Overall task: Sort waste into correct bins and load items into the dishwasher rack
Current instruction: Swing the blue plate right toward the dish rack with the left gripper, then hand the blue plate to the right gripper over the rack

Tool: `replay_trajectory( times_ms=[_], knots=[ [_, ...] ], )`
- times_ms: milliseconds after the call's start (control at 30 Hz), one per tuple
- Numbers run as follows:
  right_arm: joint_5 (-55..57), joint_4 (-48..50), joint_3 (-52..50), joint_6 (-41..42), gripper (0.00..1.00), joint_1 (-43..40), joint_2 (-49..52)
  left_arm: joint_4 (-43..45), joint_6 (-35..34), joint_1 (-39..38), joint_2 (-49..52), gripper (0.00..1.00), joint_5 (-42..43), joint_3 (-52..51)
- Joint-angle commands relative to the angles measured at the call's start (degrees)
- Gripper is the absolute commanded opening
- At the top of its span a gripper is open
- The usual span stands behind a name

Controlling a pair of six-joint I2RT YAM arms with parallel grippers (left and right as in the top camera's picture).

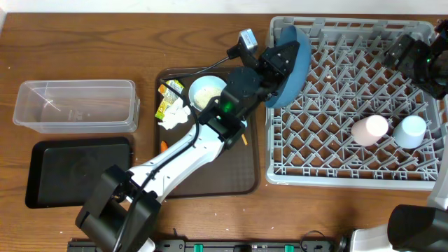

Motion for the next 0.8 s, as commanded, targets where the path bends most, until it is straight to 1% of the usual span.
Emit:
replay_trajectory(
  times_ms=[0, 167, 367, 433, 500, 567, 600, 667, 700, 733, 767],
  knots=[
    [-0.24, -0.26, 0.0, -0.68, 0.99, -0.09, 0.28, 0.66, 0.09, -1.4, 0.22, 0.06, -1.38, 0.92],
    [-0.24, -0.22, 0.0, -0.68, 0.99, -0.09, 0.28, 0.66, 1.95, -3.96, 0.31, 0.06, -1.44, 0.92],
    [-0.26, -0.7, 0.0, -0.68, 0.99, -0.09, 0.28, 0.66, 2.23, -6.36, 1.9, 0.06, -1.77, 0.92],
    [-0.26, -1.16, 0.0, -0.68, 0.99, -0.09, 0.28, 0.68, 3.98, -6.4, 2.34, 0.06, -1.18, 0.92],
    [-0.24, -1.31, 0.0, -0.7, 0.99, -0.09, 0.28, 1.33, 10.47, -6.36, 2.27, 0.06, -0.42, 0.92],
    [-0.24, -1.38, 0.0, -0.96, 0.99, -0.09, 0.28, 2.23, 18.97, -6.36, 1.92, 0.06, 1.01, 0.92],
    [-0.26, -1.42, 0.0, -1.27, 0.99, -0.09, 0.28, 1.95, 23.52, -6.36, 1.6, 0.06, 1.92, 0.92],
    [-0.39, -1.42, 0.0, -2.43, 0.99, -0.07, 0.28, -0.61, 29.31, -6.27, 0.74, 0.07, 3.39, 0.92],
    [-1.05, -1.33, 0.0, -3.98, 0.99, 0.04, 0.28, -3.61, 31.95, -6.23, -0.22, 0.09, 3.39, 0.92],
    [-2.05, -1.29, 0.0, -5.73, 0.99, 0.13, 0.28, -7.08, 34.8, -6.05, -1.33, 0.15, 3.34, 0.92],
    [-2.91, -1.33, 0.0, -7.1, 0.99, 0.33, 0.28, -10.34, 37.59, -5.84, -2.54, 0.25, 3.34, 0.92]
  ],
)
